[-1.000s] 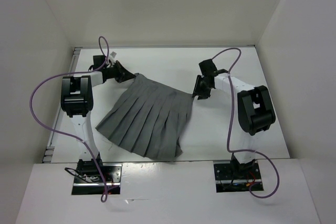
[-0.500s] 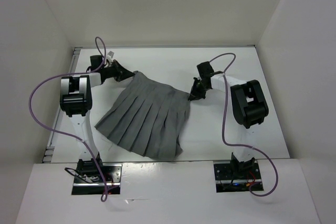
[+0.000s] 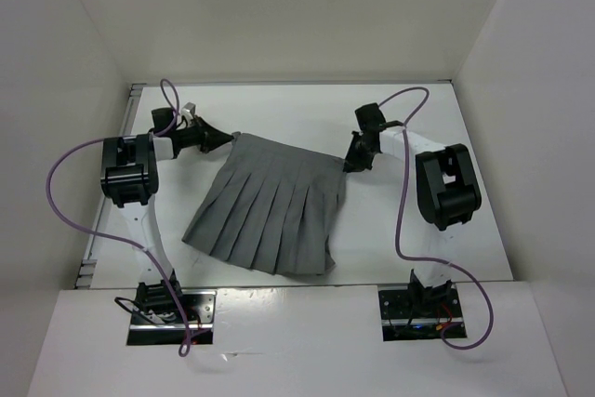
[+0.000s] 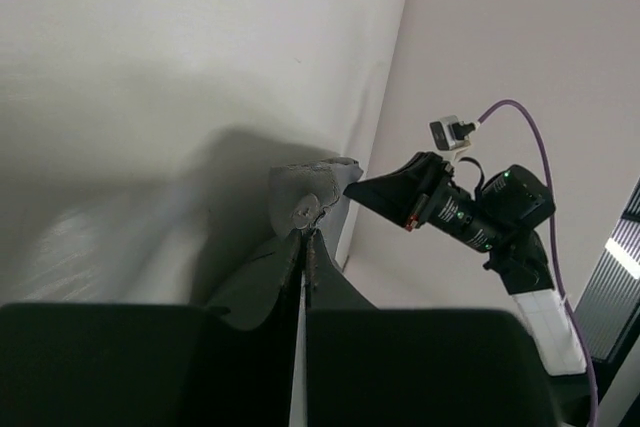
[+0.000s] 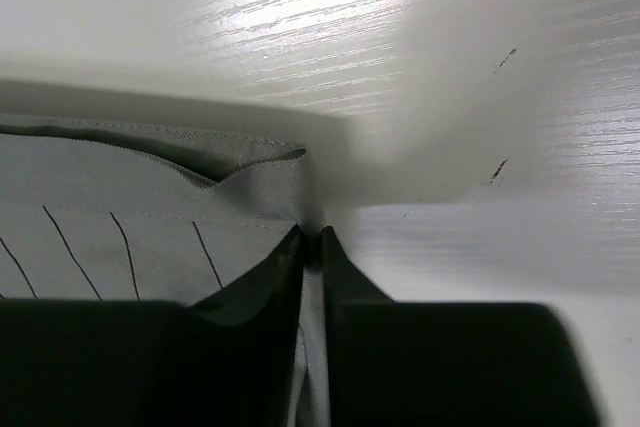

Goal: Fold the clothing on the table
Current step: Flatten the skirt out, then fold the skirt

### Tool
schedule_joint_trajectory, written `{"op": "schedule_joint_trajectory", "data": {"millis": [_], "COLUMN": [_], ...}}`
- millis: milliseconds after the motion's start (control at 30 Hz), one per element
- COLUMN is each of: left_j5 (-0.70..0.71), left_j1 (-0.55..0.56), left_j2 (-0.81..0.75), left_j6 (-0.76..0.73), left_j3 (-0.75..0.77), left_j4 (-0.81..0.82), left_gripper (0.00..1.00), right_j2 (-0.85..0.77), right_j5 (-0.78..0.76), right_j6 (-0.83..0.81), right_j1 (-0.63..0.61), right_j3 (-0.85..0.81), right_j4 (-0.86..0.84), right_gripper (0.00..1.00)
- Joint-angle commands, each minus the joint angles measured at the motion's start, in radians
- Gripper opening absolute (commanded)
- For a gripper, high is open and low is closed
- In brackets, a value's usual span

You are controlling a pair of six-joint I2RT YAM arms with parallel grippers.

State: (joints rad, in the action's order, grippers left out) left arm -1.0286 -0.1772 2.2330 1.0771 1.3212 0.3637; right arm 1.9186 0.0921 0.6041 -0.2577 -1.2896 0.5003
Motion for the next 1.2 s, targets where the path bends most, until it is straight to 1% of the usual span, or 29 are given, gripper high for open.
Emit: {"op": "schedule_joint_trajectory", "data": {"millis": [0, 33, 100, 133, 167, 200, 233, 300, 333, 367, 400, 433, 500, 600, 633, 700, 733, 767, 833, 900, 967, 1067, 1133, 1167], "left_j5": [0.022, 0.022, 0.013, 0.013, 0.027, 0.036, 0.036, 0.045, 0.062, 0.087, 0.137, 0.156, 0.188, 0.225, 0.257, 0.304, 0.367, 0.401, 0.439, 0.440, 0.450, 0.510, 0.536, 0.554], "left_j1": [-0.036, -0.036, -0.036, -0.036, -0.036, -0.036, -0.036, -0.036, -0.036, -0.025, -0.025, -0.015, -0.005, 0.008, 0.018, 0.062, 0.083, 0.129, 0.169, 0.206, 0.234, 0.257, 0.271, 0.280], "left_j2": [0.017, 0.017, -0.007, -0.028, -0.038, -0.038, -0.053, -0.065, -0.076, -0.076, -0.076, -0.085, -0.095, -0.095, -0.095, -0.095, -0.095, -0.095, -0.104, -0.104, -0.104, -0.092, -0.081, -0.067], "left_j6": [0.012, 0.012, 0.012, 0.000, -0.012, -0.032, -0.086, -0.162, -0.283, -0.361, -0.435, -0.539, -0.594, -0.667, -0.692, -0.778, -0.808, -0.866, -0.907, -0.916, -0.925, -0.938, -0.950, -0.950], "left_j3": [0.024, 0.024, 0.024, 0.024, 0.033, 0.033, 0.061, 0.087, 0.105, 0.152, 0.170, 0.170, 0.170, 0.170, 0.179, 0.191, 0.191, 0.191, 0.191, 0.181, 0.181, 0.194, 0.217, 0.228], "left_j4": [0.072, 0.081, 0.101, 0.101, 0.087, 0.046, 0.015, -0.096, -0.158, -0.231, -0.367, -0.405, -0.445, -0.454, -0.471, -0.497, -0.497, -0.517, -0.517, -0.502, -0.493, -0.502, -0.529, -0.529], "left_gripper": [0.16, 0.28, 0.47, 0.60, 0.65, 0.69, 0.74, 0.77, 0.79, 0.79, 0.79, 0.79, 0.79, 0.74, 0.72, 0.69, 0.69, 0.69, 0.69, 0.69, 0.70, 0.70, 0.62, 0.46], "right_j2": [-0.082, -0.111, -0.206, -0.233, -0.251, -0.263, -0.274, -0.274, -0.274, -0.283, -0.283, -0.296, -0.306, -0.316, -0.325, -0.335, -0.336, -0.345, -0.354, -0.363, -0.374, -0.392, -0.392, -0.392], "right_j5": [-0.054, -0.054, -0.042, -0.051, -0.067, -0.068, -0.068, -0.068, -0.068, -0.057, -0.057, -0.057, -0.048, -0.037, -0.037, -0.037, -0.037, -0.037, -0.037, -0.049, -0.063, -0.074, -0.074, -0.074], "right_j6": [-0.050, -0.061, -0.072, -0.085, -0.086, -0.095, -0.095, -0.104, -0.104, -0.104, -0.093, -0.093, -0.083, -0.083, -0.083, -0.083, -0.083, -0.083, -0.083, -0.083, -0.083, -0.083, -0.073, -0.073], "right_j1": [0.038, 0.038, 0.038, 0.038, 0.038, 0.038, 0.038, 0.038, 0.038, 0.038, 0.038, 0.038, 0.038, 0.038, 0.038, 0.038, 0.038, 0.038, 0.038, 0.038, 0.038, 0.038, 0.038, 0.038], "right_j3": [-0.013, -0.002, 0.007, 0.007, -0.006, -0.017, -0.036, -0.045, -0.045, -0.030, -0.021, -0.004, 0.007, 0.016, 0.016, 0.025, 0.026, 0.035, 0.045, 0.058, 0.058, 0.067, 0.078, 0.078], "right_j4": [0.040, 0.018, -0.031, -0.031, -0.031, -0.022, -0.008, 0.015, 0.015, 0.015, 0.015, 0.015, 0.015, 0.015, 0.024, 0.024, 0.033, 0.034, 0.034, 0.043, 0.052, 0.063, 0.063, 0.063], "right_gripper": [0.21, 0.32, 0.40, 0.45, 0.46, 0.47, 0.47, 0.47, 0.47, 0.47, 0.47, 0.47, 0.47, 0.47, 0.47, 0.47, 0.47, 0.47, 0.47, 0.47, 0.47, 0.47, 0.47, 0.47]}}
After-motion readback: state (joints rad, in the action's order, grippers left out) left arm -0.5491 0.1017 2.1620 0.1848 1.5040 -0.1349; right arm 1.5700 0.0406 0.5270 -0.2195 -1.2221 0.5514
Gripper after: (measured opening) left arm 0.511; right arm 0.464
